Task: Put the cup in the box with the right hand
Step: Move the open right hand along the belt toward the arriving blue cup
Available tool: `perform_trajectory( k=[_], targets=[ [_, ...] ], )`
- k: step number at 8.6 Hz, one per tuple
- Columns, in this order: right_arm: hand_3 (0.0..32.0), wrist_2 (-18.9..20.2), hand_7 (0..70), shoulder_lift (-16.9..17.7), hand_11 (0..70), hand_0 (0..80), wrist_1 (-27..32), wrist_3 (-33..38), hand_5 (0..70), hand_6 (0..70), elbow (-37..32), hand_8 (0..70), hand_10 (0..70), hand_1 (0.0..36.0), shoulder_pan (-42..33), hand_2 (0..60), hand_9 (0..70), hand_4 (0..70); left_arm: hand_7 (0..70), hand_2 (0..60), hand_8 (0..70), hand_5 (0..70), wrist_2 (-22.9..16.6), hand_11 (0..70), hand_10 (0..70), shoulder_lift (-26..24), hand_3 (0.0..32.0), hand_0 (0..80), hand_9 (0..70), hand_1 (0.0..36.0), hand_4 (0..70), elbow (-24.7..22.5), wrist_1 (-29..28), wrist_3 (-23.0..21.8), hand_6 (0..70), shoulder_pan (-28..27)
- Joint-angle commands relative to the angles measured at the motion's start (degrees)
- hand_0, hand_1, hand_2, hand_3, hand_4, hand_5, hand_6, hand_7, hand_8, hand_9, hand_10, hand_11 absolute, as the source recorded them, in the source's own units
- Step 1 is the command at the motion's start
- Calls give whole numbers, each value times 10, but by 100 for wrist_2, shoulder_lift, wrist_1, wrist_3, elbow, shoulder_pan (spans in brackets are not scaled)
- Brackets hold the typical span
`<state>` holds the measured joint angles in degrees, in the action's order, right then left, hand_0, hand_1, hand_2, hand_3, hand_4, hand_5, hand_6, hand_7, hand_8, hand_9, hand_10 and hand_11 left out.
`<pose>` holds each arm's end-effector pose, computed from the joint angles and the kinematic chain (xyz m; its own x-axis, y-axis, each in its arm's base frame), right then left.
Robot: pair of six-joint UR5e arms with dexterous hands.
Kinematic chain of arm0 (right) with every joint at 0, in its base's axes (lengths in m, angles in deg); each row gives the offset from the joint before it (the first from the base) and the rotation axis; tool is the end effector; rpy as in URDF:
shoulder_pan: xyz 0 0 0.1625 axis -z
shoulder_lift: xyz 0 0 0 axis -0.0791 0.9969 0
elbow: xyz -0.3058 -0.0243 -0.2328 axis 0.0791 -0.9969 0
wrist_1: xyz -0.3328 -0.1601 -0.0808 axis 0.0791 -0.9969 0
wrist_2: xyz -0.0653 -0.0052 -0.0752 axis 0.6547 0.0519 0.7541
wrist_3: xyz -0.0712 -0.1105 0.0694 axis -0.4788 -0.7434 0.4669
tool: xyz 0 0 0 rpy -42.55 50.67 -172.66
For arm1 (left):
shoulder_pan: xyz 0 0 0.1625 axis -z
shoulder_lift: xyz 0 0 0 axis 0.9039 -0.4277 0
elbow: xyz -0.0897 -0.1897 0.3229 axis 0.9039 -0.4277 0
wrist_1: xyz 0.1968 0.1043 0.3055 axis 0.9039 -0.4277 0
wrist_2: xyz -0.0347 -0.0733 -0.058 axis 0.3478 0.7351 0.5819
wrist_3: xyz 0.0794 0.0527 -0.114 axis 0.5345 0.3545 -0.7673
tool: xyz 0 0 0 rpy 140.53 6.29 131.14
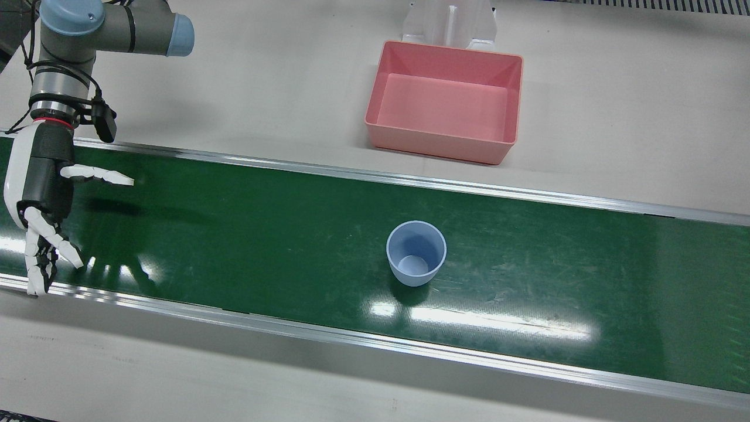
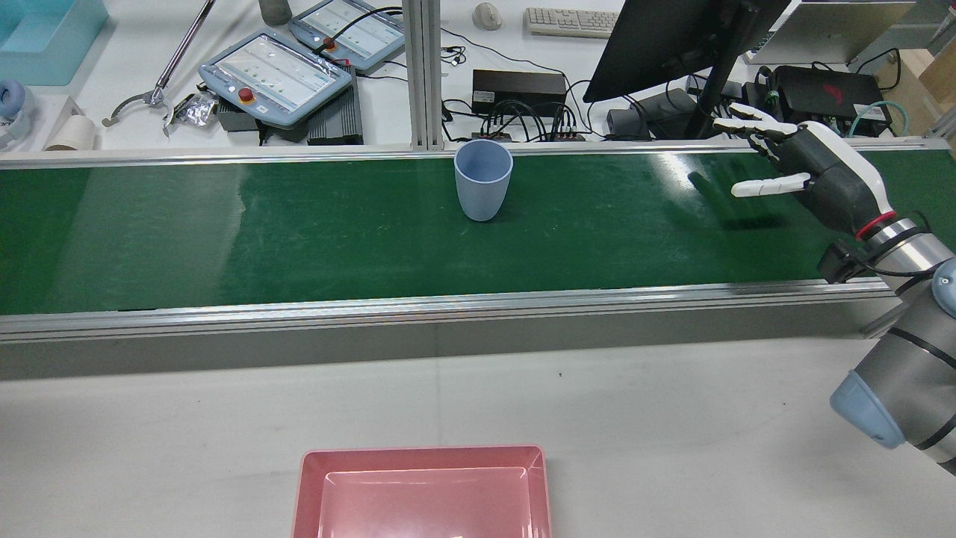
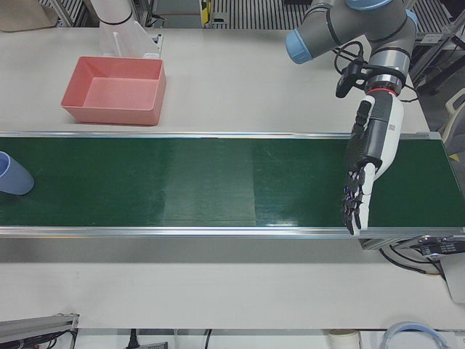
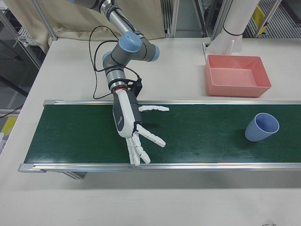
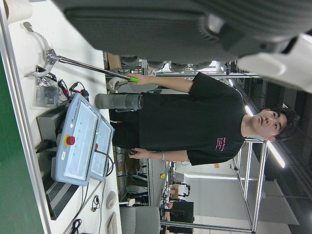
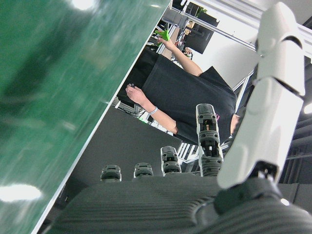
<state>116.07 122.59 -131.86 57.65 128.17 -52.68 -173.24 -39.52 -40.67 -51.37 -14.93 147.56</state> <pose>-0.1308 -0.5398 0.4990 -0.8986 0.1172 0.4229 -0.3787 0.2799 -0.8822 -0.0345 -0.5381 0.5054 -0.9416 -0.3360 -0.0242 -0.0114 0.1037 -0.9945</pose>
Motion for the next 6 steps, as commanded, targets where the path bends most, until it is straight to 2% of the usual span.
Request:
perform_trajectory(
  k=[1, 2, 3, 4, 5, 6],
  targets=[
    [88, 8, 160, 64, 37, 485, -22, -469, 44, 29, 244, 7, 14, 143, 113, 137, 50, 126, 0, 0, 0, 0, 3, 0, 0, 0, 0, 0, 0, 0, 0, 0, 0, 0, 0, 0],
    [92, 8, 157, 82, 40, 481, -22, -469, 44, 29, 200, 9, 17, 150, 114, 170, 52, 109, 0, 0, 0, 0, 3, 0, 0, 0, 0, 0, 0, 0, 0, 0, 0, 0, 0, 0],
    [94, -1, 153, 178, 43, 467, -22, -478, 45, 28, 173, 10, 19, 184, 148, 311, 53, 56, 0, 0, 0, 0, 3, 0, 0, 0, 0, 0, 0, 0, 0, 0, 0, 0, 0, 0],
    [100, -1, 153, 196, 44, 486, -22, -478, 44, 28, 173, 12, 19, 127, 166, 90, 55, 126, 0, 0, 0, 0, -6, 0, 0, -9, 0, 0, 0, 0, 0, 0, 0, 0, 0, 0],
    [102, -10, 156, 179, 45, 485, -22, -478, 45, 28, 173, 11, 20, 138, 184, 125, 54, 113, 0, 0, 0, 0, -6, 0, 0, 0, 0, 0, 0, 0, 0, 0, 0, 0, 0, 0],
    [102, -10, 156, 162, 46, 489, -22, -478, 45, 28, 173, 11, 20, 130, 219, 90, 55, 127, 0, 0, 0, 0, 3, 0, 0, 0, 0, 0, 0, 0, 0, 9, 0, 0, 0, 0]
  ],
)
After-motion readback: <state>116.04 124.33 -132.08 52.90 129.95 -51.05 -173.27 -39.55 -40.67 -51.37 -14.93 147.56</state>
